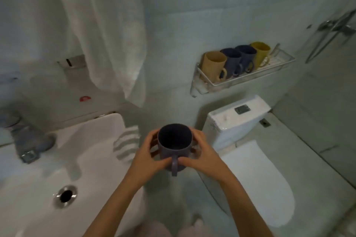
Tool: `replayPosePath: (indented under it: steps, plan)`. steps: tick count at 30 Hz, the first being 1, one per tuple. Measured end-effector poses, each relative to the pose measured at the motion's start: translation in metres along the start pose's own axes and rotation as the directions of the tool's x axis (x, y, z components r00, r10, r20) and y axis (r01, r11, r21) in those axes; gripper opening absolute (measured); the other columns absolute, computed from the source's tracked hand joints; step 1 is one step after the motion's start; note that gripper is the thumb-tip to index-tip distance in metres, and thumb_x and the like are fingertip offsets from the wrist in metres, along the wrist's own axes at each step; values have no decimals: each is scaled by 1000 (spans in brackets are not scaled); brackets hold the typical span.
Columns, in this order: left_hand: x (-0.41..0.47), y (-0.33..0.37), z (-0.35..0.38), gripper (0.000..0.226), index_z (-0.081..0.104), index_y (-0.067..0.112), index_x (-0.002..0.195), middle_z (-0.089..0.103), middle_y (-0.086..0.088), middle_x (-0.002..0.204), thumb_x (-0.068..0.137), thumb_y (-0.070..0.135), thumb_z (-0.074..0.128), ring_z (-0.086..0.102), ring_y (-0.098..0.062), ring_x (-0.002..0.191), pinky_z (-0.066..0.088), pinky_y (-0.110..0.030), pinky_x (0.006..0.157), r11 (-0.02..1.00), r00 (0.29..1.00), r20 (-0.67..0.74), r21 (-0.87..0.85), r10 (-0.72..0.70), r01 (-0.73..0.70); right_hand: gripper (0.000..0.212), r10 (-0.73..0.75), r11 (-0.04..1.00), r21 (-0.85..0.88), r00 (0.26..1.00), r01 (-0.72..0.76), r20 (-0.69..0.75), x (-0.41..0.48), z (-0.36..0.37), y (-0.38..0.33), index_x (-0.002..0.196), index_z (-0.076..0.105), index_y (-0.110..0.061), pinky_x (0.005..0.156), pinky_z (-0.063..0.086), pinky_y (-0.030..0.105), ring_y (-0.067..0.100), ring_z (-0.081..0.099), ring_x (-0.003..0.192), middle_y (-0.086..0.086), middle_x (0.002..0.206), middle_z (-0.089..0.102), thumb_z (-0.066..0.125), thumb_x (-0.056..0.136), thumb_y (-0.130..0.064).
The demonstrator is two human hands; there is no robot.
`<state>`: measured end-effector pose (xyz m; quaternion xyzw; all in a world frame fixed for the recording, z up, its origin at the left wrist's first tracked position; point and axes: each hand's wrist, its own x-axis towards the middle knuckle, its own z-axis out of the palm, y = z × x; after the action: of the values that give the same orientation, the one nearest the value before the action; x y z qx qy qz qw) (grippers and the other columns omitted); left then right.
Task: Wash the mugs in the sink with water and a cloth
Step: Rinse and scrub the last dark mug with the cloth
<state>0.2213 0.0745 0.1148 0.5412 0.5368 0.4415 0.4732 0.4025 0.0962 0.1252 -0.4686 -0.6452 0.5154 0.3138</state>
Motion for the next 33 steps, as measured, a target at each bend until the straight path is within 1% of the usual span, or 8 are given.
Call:
replayPosePath:
  steps: [3,7,12,17,20,22,28,33]
  plan:
    - [26,23,59,74,45,37,118,53,20,122,50,46,76,52,8,110,46,-9,82,1000,999,36,-15,4,-4,74,48,998,46,999,-47,-14,-3,-68,7,124,40,-43,88,47,14,-1,47,119,-11,134,44,80,62,-36]
    - [59,51,124,71,45,35,114,50,19,120,50,45,75,51,15,105,46,-6,76,998,995,97,-56,14,-9,70,98,993,70,994,-95,-50,-4,-145,17,128,40,-33,81,47,9,-7,49,110,-10,131,48,77,74,-11]
    - [109,72,183,68,43,24,123,50,16,120,69,5,80,51,16,102,46,-6,75,997,984,174,-79,26,-13,67,81,996,43,988,-75,-135,5,-216,25,130,41,-30,78,48,9,0,49,114,-10,130,50,76,75,-13]
    - [165,87,222,61,43,24,118,50,13,117,72,-4,74,53,0,103,49,-9,73,996,979,196,-78,65,-51,70,56,998,51,977,-46,-208,29,-270,32,133,39,-33,81,49,13,5,50,117,-12,131,50,76,74,-23]
    - [198,89,240,61,46,35,111,54,9,118,71,0,76,56,-8,106,53,-16,79,993,976,190,-63,109,-99,59,37,998,66,969,-21,-246,44,-296,33,124,43,-31,81,49,13,4,51,115,-13,127,52,73,77,-13]
    - [216,91,250,61,46,37,113,55,14,118,72,5,78,57,-7,107,54,-18,81,991,973,191,-52,133,-125,57,27,998,57,966,-12,-257,54,-312,33,123,45,-30,84,50,15,6,52,116,-11,126,54,75,74,-20]
    - [267,117,275,66,39,20,134,49,14,115,77,17,73,50,-1,103,44,-5,78,978,965,185,62,185,-199,67,-19,999,29,962,28,-272,91,-365,29,132,46,-23,90,51,26,10,54,117,-8,127,57,73,70,-30]
    - [314,143,300,64,38,18,132,46,11,123,78,14,73,48,-2,110,47,-6,80,971,956,188,32,227,-237,72,-73,996,38,969,84,-234,134,-422,26,126,51,-29,95,48,33,16,54,119,-4,127,58,79,62,-40]
